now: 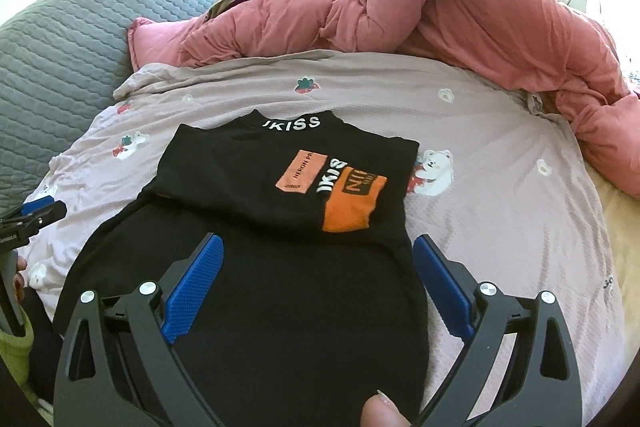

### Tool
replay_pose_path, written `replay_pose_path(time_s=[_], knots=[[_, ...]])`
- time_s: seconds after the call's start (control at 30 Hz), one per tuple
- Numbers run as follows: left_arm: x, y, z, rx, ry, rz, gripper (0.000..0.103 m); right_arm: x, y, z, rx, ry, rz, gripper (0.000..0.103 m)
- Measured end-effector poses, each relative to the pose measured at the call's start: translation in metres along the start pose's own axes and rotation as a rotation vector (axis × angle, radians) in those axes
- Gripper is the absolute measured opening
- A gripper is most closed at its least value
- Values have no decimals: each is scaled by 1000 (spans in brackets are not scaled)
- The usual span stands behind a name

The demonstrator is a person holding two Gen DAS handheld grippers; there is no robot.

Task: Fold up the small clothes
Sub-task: 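Position both open tools at the hem edge of the shirt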

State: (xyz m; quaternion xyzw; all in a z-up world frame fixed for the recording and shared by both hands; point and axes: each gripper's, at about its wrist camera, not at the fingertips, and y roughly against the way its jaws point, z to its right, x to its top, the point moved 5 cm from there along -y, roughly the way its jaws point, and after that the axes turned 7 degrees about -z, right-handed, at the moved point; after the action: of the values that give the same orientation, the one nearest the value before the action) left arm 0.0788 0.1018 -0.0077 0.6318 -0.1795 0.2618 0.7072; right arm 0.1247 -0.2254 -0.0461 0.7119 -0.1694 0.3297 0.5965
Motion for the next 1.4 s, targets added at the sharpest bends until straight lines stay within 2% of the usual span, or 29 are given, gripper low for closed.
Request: replay_pose_path(time_s=[0.3, 0.6, 0.73, 0.97, 1.2, 1.4], knots=[[-20, 15, -23, 10, 17, -18, 93, -18, 10, 6, -13, 15, -20, 95], [-53, 6, -38, -44, 57, -93, 93, -38, 12, 11, -24, 12, -55, 95], [-68, -3, -38, -92, 67, -149, 92, -48, 13, 14, -23, 1, -70, 95], [-85, -8, -32, -134, 67, -192, 81, -61, 18, 20, -31, -4, -83, 95], [-98, -17, -26, -132, 59, -241, 81, -80, 23, 33, -36, -13, -104, 95], [-106, -25, -23, -126, 50, -263, 78, -104, 24, 36, -19, -15, -161, 94]])
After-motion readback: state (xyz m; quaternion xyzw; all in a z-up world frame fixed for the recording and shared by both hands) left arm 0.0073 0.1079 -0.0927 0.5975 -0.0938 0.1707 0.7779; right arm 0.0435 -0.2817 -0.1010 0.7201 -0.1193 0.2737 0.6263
